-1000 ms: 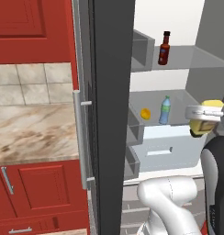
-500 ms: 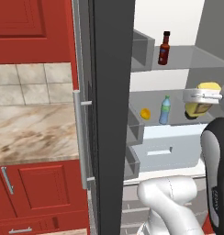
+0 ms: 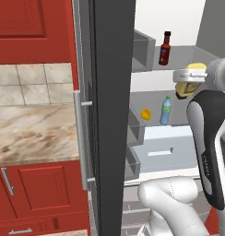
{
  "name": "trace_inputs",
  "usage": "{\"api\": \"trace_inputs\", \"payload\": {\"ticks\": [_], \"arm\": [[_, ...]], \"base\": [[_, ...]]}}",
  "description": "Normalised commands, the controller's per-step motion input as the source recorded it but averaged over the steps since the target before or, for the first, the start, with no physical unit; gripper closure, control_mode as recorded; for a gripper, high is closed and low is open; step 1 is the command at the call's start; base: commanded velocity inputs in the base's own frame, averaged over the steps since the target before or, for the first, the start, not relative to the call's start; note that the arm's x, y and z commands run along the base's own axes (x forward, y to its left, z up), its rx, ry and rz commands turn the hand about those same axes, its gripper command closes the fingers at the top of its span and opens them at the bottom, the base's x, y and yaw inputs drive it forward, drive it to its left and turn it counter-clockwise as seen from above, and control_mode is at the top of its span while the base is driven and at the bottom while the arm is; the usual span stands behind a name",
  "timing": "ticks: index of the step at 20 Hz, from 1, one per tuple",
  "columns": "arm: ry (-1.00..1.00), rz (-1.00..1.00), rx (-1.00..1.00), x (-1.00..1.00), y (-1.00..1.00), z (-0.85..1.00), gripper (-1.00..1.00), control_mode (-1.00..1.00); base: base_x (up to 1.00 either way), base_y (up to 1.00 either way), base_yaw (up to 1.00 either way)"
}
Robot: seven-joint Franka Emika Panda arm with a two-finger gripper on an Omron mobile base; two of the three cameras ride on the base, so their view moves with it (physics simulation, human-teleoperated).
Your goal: Place the condiment bottle and mustard from the counter to the top shelf of the fridge. If the existing items in the fridge are on the top shelf, move them to other shelves.
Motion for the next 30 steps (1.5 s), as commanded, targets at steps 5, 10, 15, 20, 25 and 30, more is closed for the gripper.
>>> {"api": "trace_inputs", "payload": {"ticks": [5,10,15,20,25,30], "arm": [[-0.05,0.07,-0.02,0.54,0.12,0.38,1.0,-1.0],[-0.03,0.09,-0.01,0.52,0.31,0.4,1.0,-1.0],[0.0,0.01,-0.04,0.64,0.26,0.05,1.0,-1.0],[0.0,0.0,-0.02,0.61,0.29,0.0,1.0,-1.0],[0.0,0.0,0.0,0.29,-0.07,0.0,1.0,-1.0],[0.0,0.0,0.0,0.22,0.11,0.0,1.0,-1.0]], "base": [[0.0,0.0,0.0],[0.0,0.0,0.0],[0.0,0.0,0.0],[0.0,0.0,0.0],[0.0,0.0,0.0],[0.0,0.0,0.0]]}}
